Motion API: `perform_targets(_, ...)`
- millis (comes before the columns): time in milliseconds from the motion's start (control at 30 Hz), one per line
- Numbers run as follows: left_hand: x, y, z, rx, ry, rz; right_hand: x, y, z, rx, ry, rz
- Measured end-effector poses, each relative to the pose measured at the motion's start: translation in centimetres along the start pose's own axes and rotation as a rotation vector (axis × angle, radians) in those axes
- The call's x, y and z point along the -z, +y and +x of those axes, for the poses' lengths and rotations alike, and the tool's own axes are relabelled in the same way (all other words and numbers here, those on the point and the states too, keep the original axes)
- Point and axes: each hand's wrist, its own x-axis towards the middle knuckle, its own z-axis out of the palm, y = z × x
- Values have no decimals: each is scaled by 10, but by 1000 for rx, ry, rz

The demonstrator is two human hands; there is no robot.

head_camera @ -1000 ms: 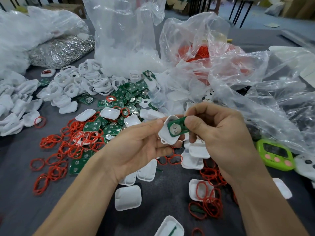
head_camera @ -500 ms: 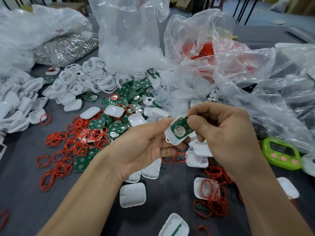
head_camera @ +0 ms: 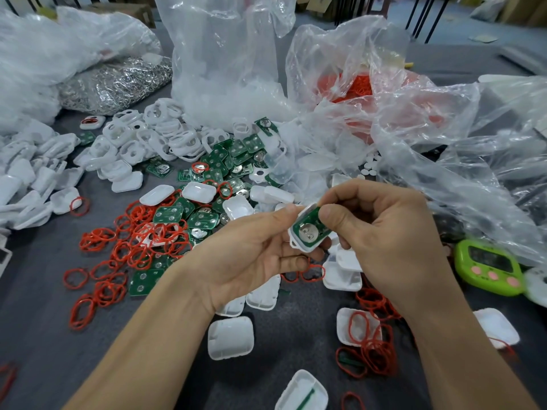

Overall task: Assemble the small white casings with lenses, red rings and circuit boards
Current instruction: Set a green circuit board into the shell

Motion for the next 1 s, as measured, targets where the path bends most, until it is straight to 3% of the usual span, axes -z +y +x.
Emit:
perform_targets(267,-1,0,2,2,26,-11,-4,-2,-3,9,139,-120)
perform_targets(1000,-3,0,1,8,9,-67,-6,-1,-5,77,204,-227)
